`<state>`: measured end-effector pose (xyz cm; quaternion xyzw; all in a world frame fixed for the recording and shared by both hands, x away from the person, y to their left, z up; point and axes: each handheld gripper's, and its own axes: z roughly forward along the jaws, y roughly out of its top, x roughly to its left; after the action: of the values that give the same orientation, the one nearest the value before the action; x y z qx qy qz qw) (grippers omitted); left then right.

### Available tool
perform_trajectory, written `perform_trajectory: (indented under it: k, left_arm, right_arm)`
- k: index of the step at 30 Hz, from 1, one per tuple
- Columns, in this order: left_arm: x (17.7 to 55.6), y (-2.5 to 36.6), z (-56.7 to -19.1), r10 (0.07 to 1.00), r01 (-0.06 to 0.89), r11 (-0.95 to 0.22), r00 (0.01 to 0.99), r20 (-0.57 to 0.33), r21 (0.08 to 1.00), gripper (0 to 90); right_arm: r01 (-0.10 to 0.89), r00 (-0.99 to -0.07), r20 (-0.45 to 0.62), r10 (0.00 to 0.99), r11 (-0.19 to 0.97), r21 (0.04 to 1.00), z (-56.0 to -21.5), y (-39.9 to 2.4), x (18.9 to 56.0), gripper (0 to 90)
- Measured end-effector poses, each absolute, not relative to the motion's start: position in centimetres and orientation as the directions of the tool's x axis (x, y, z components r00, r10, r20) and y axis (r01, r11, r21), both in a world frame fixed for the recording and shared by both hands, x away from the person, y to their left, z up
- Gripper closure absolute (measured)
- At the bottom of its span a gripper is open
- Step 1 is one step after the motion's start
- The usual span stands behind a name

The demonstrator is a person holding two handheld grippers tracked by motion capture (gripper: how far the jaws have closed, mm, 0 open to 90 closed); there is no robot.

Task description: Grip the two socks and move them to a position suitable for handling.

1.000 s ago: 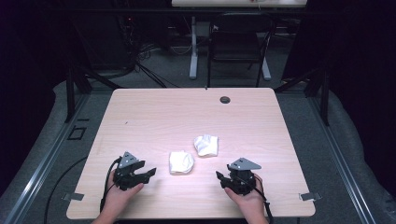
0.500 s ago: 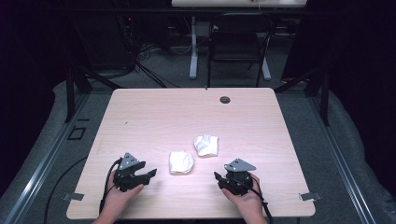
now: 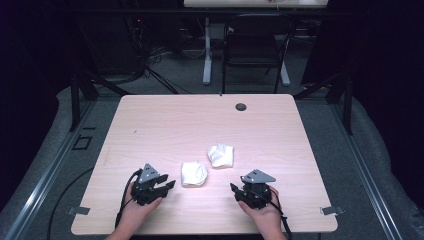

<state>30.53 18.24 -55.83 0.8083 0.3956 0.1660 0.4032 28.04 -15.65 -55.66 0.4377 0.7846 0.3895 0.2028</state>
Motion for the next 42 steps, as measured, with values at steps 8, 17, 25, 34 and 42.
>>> perform_trajectory:
  k: [8, 17, 25, 34, 42]
  left_arm:
    - [31.9, 15.9, -55.7, 0.763, 0.493, -0.383, 0.646, -0.033, 0.781, 83.1]
    - [33.2, 13.7, -56.0, 0.751, 0.491, -0.407, 0.660, -0.024, 0.770, 87.5]
    - [33.9, 12.8, -56.8, 0.762, 0.520, -0.406, 0.647, -0.036, 0.752, 81.7]
    - [33.9, 12.5, -57.4, 0.747, 0.525, -0.450, 0.664, -0.017, 0.722, 89.6]
    - [33.6, 12.4, -57.8, 0.733, 0.518, -0.462, 0.680, -0.018, 0.720, 90.0]
  right_arm:
    - [0.528, -0.536, 0.028, 0.843, 0.309, 0.791, -55.6, -15.7, 27.9, 53.0]
    - [0.526, -0.545, 0.033, 0.838, 0.311, 0.792, -55.5, -15.7, 27.9, 52.9]
    - [0.525, -0.546, 0.037, 0.837, 0.307, 0.793, -55.5, -15.7, 27.9, 52.7]
    - [0.524, -0.545, 0.039, 0.837, 0.304, 0.795, -55.6, -15.5, 27.9, 52.6]
    - [0.524, -0.553, 0.037, 0.832, 0.313, 0.792, -55.5, -15.5, 28.0, 52.5]
